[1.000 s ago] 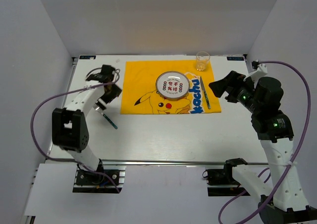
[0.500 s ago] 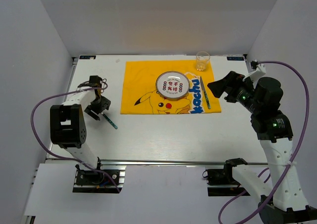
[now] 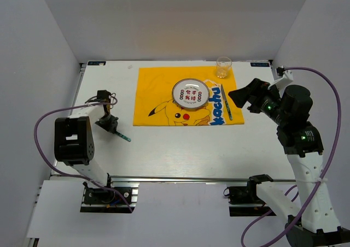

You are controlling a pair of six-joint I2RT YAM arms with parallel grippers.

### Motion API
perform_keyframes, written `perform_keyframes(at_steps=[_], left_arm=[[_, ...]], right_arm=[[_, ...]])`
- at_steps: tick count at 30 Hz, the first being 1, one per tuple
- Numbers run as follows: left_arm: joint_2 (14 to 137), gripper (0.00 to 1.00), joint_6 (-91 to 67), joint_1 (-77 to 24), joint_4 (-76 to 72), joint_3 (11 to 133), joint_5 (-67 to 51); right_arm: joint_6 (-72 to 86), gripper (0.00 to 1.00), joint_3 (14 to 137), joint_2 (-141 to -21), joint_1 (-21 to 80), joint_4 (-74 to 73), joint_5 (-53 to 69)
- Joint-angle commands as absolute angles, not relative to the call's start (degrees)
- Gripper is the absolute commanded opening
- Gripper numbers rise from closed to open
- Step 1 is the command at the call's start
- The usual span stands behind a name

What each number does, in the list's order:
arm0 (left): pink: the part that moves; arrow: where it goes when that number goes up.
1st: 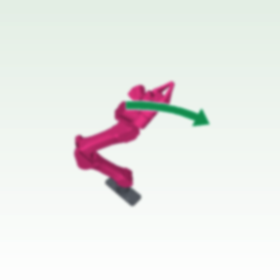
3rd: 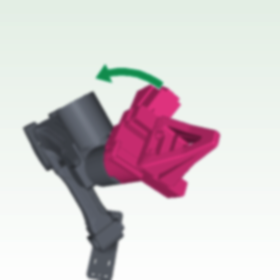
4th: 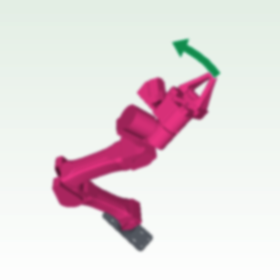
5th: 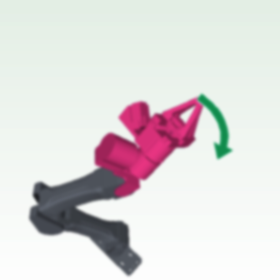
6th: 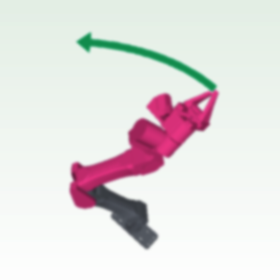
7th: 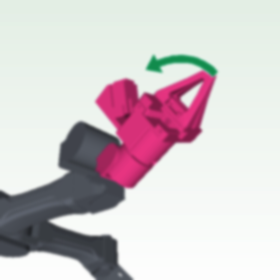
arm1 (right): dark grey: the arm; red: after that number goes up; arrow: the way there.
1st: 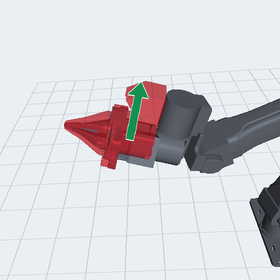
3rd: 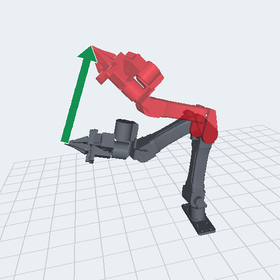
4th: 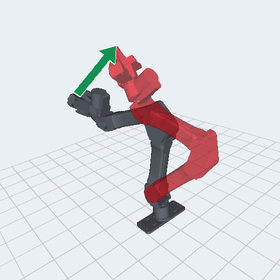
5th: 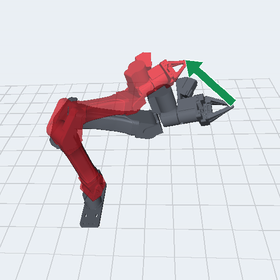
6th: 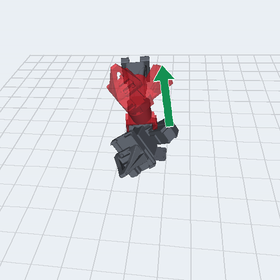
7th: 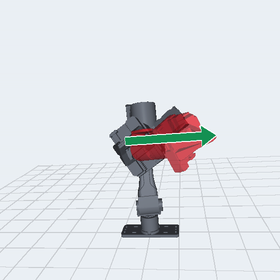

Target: Set the dinner table for one person

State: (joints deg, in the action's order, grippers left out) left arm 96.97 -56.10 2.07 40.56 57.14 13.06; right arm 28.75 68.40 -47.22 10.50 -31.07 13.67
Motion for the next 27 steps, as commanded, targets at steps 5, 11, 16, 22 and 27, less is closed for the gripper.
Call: perform_keyframes(at_steps=[5, 11, 16, 22, 27], left_arm=[[98.26, 0.00, -52.84, 2.20, 42.17, 63.61, 15.20], [102.55, 0.00, -30.26, 0.98, 43.21, 84.30, 0.73], [113.89, 0.00, -17.96, -1.40, 52.55, 99.92, -12.30], [118.65, 0.00, -10.64, -6.23, 54.58, 103.27, -17.49], [123.91, 0.00, -8.00, -13.53, 57.03, 110.19, -15.92]], right_arm=[[28.92, 0.89, 68.64, -46.93, 10.37, -28.12, 14.15], [27.77, 0.89, 68.21, -46.93, 10.37, -27.95, 14.32], [27.33, 0.89, 66.71, -47.11, 10.28, -27.16, 14.85], [25.32, 0.89, 65.83, -47.11, 10.37, -27.42, 14.77], [24.08, 0.89, 66.09, -47.46, 10.28, -28.56, 15.55]])
